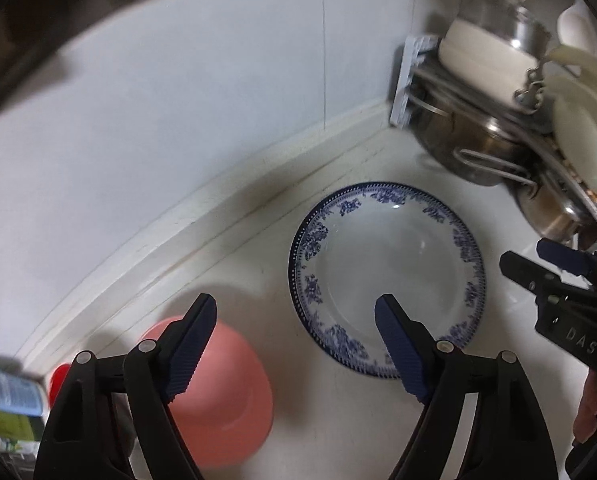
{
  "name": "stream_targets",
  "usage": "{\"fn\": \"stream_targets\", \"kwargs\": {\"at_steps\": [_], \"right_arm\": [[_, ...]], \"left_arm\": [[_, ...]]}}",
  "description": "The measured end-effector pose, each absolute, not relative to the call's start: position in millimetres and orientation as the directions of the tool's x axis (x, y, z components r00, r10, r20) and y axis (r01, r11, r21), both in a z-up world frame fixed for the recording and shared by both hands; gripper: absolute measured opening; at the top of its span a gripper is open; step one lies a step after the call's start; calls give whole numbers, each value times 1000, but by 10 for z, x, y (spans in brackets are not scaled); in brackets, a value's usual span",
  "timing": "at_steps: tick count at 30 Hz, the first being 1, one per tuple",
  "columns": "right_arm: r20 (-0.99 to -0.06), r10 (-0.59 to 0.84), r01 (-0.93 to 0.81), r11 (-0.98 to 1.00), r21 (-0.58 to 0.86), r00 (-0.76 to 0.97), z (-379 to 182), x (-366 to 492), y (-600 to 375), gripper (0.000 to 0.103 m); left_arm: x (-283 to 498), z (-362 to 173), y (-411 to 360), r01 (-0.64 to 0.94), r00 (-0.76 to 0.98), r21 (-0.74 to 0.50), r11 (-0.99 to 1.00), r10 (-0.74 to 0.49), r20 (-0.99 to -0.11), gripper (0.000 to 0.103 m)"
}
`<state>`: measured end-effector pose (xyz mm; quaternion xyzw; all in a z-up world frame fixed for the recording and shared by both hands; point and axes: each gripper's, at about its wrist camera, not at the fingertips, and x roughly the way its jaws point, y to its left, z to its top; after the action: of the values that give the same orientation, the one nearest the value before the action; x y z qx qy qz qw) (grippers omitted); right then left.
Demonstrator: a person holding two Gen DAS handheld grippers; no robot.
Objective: Organize plates and bowls
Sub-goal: 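Move both grippers toward the smaller blue-and-white plate, then close both grippers on the rim of the smaller blue-and-white plate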
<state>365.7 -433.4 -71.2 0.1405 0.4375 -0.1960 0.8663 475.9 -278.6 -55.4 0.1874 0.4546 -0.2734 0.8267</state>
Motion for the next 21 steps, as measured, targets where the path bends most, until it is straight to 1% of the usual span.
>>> {"fn": "stream_targets", "kwargs": {"at_steps": [4,8,12,21], "right_arm": [[-845,-216,491,869,62,489,-876,3894,-4519,61],[-870,-220,495,868,31,440,-1073,4098,-4630,61],[-897,-215,508,861,13,387,-1259,4236,-4768,61],[-929,-194,530,848,2,314,-1497,4380,-4902,60]], "left_arm": [[4990,-789,-2933,620,387,52,783,-248,-888,79],[5176,-1009,-3012,605,355,66,793,-195,-914,74],[5275,-1178,-3093,607,304,54,793,-168,-938,72],[5418,-1384,-3146,577,239,18,817,-148,-960,59]]}}
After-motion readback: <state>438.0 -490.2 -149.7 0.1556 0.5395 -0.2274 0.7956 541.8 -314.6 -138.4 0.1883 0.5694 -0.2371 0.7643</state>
